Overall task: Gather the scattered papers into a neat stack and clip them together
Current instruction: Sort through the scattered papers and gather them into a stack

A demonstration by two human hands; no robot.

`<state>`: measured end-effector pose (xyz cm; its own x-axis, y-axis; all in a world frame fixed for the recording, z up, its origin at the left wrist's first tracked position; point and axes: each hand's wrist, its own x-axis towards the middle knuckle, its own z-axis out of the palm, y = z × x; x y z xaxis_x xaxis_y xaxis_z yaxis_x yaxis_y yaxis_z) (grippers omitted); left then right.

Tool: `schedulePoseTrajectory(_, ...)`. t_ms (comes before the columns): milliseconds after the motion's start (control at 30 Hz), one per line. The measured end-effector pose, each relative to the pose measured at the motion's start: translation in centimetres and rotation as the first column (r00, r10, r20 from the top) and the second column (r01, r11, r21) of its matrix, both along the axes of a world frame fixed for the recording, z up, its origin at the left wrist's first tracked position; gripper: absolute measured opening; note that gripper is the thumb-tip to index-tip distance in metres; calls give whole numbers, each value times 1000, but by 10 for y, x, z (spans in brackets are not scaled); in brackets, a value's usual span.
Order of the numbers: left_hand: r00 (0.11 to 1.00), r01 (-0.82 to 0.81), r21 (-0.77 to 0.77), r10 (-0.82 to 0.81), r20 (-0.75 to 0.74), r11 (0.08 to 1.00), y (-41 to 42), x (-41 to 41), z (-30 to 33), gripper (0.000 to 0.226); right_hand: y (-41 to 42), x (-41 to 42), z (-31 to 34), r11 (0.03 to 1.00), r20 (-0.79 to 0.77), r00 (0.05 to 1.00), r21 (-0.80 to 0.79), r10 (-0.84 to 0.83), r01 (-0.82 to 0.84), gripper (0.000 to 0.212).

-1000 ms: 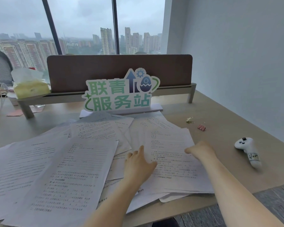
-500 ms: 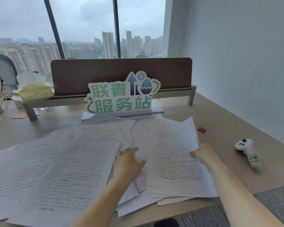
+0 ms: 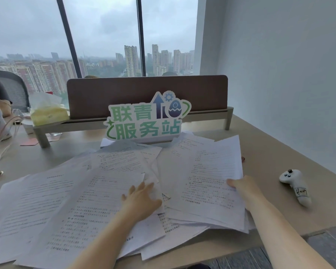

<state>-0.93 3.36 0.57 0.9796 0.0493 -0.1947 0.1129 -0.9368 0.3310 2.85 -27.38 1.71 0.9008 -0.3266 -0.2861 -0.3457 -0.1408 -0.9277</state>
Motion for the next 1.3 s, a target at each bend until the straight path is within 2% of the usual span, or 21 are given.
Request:
schedulePoseTrajectory(167, 989, 134, 45, -131, -69, 990, -21, 12, 2, 51, 1, 11, -3, 996, -53, 997, 79, 49, -45, 29)
schedulePoseTrajectory(333, 991, 127, 38, -125, -56, 991, -26, 17, 1, 41, 12, 26, -11, 989, -109, 984, 42, 143, -139, 34)
schedulePoseTrajectory(433, 996, 83, -15, -84, -28, 996, -27, 17, 0, 45, 18, 32, -9, 988, -111, 982, 8, 155, -156, 26)
schedulePoseTrajectory(567, 996, 15, -71, -9, 84, 997, -24, 21, -3, 49, 9, 34, -1, 990, -57, 991, -64, 121, -124, 19)
schedulePoseTrajectory(667, 986, -4, -170, 33, 165, 986, -20, 29, -6, 54, -1, 31, 4, 996, 48, 995, -7, 87, -86, 12)
schedulePoseTrajectory(767, 972, -5, -314, 78, 222, 949, -20, 37, -3, 59, -13, 26, 10, 991, 141, 988, 109, 61, -76, 13)
schedulePoseTrajectory(967, 935, -49, -570, 239, 263, 820, -24, 68, 30, 81, -36, 16, 32, 979, 241, 967, 163, 79, -120, 19)
schedulePoseTrajectory(1100, 927, -44, -621, 263, 265, 782, -20, 94, 54, 89, -51, 14, 53, 983, 265, 964, 175, 12, -60, 27)
schedulePoseTrajectory(1300, 918, 15, -701, 267, 292, 713, -17, 119, 86, 98, -77, 9, 82, 977, 340, 940, 205, -12, -62, 24)
